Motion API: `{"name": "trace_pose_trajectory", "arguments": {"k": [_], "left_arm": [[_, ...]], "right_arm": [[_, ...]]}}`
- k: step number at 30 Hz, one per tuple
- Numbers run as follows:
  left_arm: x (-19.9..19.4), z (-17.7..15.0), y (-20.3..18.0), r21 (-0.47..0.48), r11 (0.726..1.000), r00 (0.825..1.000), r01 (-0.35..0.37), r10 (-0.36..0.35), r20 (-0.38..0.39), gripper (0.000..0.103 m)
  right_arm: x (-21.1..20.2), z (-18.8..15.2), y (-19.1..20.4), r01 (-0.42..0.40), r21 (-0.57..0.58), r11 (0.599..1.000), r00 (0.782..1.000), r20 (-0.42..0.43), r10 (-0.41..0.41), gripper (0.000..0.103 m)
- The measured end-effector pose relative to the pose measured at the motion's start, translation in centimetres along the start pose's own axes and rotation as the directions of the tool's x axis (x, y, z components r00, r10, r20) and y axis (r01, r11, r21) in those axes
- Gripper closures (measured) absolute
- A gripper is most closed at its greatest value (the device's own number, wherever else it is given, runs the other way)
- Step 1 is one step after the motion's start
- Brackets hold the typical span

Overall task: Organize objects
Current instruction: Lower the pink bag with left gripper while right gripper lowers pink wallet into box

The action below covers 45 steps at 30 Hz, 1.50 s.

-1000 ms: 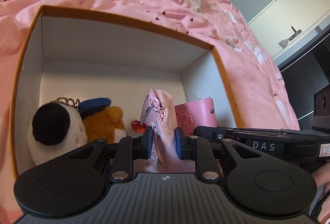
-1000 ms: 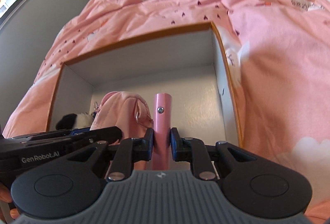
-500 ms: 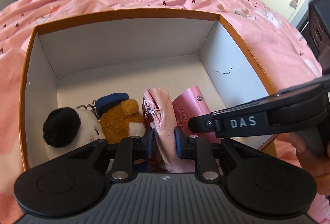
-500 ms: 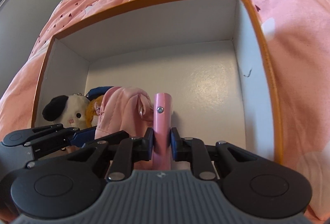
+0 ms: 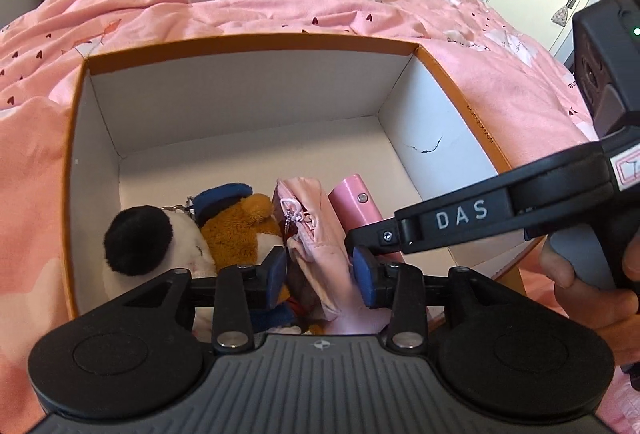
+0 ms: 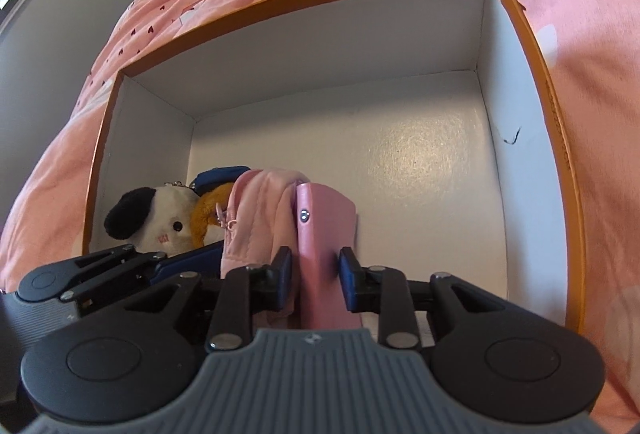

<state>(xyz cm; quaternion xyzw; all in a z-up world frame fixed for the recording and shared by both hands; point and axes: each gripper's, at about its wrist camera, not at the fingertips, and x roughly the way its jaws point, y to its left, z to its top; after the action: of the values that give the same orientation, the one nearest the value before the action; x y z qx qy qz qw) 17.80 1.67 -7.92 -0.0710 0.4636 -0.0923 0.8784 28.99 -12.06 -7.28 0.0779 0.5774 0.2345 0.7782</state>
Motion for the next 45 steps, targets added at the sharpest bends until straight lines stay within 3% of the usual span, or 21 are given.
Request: {"name": "trace_pose_trajectory", "arguments": {"k": [2,4,7,24,26,28,30,36,41,45], "left_arm": [[-0.3,0.0,0.2,-0.010,1.000,1.000,0.008,-0.008,0.001,0.062],[-0.4,-0.1,0.5,-0.031,0.999,0.999,0.032,-0.032,-0.003,0.073],[-0.4,-0.2,0.7,-0.042,0.998,0.999,0.047,-0.048,-0.004,0.081],[0.2,-0.6,0.2,-0.017,1.000,1.000,-0.009,0.009,-0.001,0.084],[0.3,-0.8,-0.9,0.068,0.996,0.998,-0.060,0.060,0.005,0.084],[0.7,-1.0,-2.5,0.190,0.973,0.991,-0.133,0.130,0.027,0.084],[0.9,-1.1,-3.3,0.248,0.956,0.987,-0.160,0.156,0.039,0.085],[1.0,-0.8,-2.3,0.219,0.966,0.990,-0.137,0.140,0.002,0.085],[0.0,-0.6,-0.4,0.045,0.998,0.999,-0.051,0.050,0.018,0.076],[-0.9,-0.6,0.3,-0.001,1.000,0.999,-0.017,0.017,0.038,0.070]], "right_arm": [[-0.3,-0.1,-0.4,-0.022,0.022,1.000,1.000,0.003,0.022,0.072],[-0.6,-0.1,-0.9,-0.047,0.048,0.998,0.999,0.004,0.047,0.072],[-0.8,-0.3,-1.0,-0.055,0.056,0.997,0.999,0.008,0.054,0.083],[-0.1,-0.5,-1.1,-0.061,0.073,0.995,0.998,0.022,0.060,0.084],[-0.1,-0.4,-1.4,-0.072,0.099,0.993,0.997,0.028,0.069,0.084],[-0.1,-0.5,-1.2,-0.062,0.098,0.993,0.998,0.036,0.059,0.084],[-0.1,-0.6,-0.7,-0.044,0.088,0.995,0.998,0.043,0.041,0.084],[0.4,-0.8,-0.6,-0.071,0.100,0.992,0.997,0.028,0.069,0.083],[0.1,-0.8,-0.5,-0.061,0.085,0.995,0.997,0.042,0.058,0.080],[-0.3,-0.7,-1.3,-0.070,0.113,0.991,0.996,0.055,0.064,0.078]]}}
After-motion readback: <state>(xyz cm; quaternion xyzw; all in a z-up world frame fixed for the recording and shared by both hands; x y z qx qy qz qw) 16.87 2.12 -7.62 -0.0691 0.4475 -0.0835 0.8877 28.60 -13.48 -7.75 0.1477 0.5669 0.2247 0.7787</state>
